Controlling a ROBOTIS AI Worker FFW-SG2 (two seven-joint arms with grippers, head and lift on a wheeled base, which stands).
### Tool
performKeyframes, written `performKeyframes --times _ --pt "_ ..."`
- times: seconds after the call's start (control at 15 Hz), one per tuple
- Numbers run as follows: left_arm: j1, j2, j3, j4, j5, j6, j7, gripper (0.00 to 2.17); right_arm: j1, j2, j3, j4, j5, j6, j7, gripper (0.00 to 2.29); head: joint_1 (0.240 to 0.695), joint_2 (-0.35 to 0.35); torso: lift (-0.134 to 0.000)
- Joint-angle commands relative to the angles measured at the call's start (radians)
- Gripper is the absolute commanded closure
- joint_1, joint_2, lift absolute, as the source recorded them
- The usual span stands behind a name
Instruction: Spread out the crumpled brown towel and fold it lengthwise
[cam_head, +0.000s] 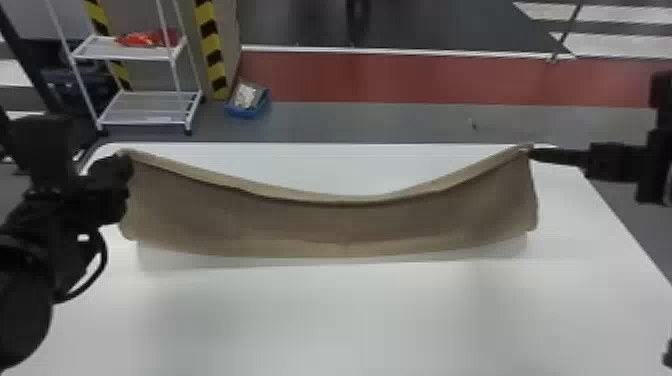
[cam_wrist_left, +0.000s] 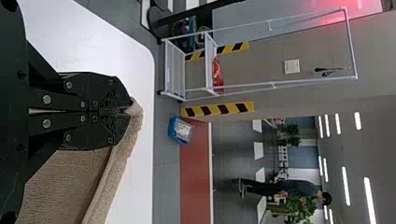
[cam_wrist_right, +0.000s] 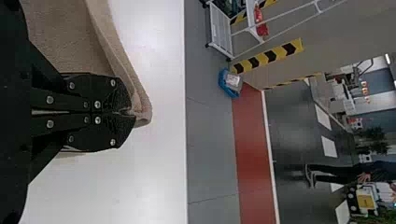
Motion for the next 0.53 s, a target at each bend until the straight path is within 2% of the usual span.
performKeyframes --times 0.0,0.13,0.2,0.27,0.33,0.47 --pt "-0.121 0.004 -0.009 0.163 0.031 -0.161 -0.041 1.36 -0.108 -0.007 -0.002 0.129 -0.003 -0.132 -0.033 1.27 0.646 -0.04 -0.124" --pt "-0.228 0.01 -0.036 0.274 0.058 -0.262 -0.09 1.37 -0.165 -0.013 -0.005 0.188 -0.015 -0.221 -0.077 1.27 0.591 -0.044 -0.124" --pt "-0.263 0.01 -0.036 0.295 0.083 -0.284 -0.107 1.36 -0.186 -0.016 -0.012 0.205 -0.024 -0.255 -0.08 1.27 0.568 -0.047 -0.124" --pt "-0.288 0.01 -0.036 0.303 0.101 -0.287 -0.113 1.37 -0.201 -0.016 -0.026 0.212 -0.036 -0.289 -0.077 1.27 0.541 -0.051 -0.124" --pt "-0.288 0.01 -0.036 0.292 0.103 -0.284 -0.113 1.36 -0.191 -0.016 -0.037 0.212 -0.056 -0.307 -0.074 1.27 0.494 -0.057 -0.124" --pt "-0.234 0.014 -0.035 0.239 0.112 -0.253 -0.14 1.37 -0.131 -0.052 -0.049 0.197 -0.122 -0.329 -0.046 1.27 0.465 -0.059 -0.124"
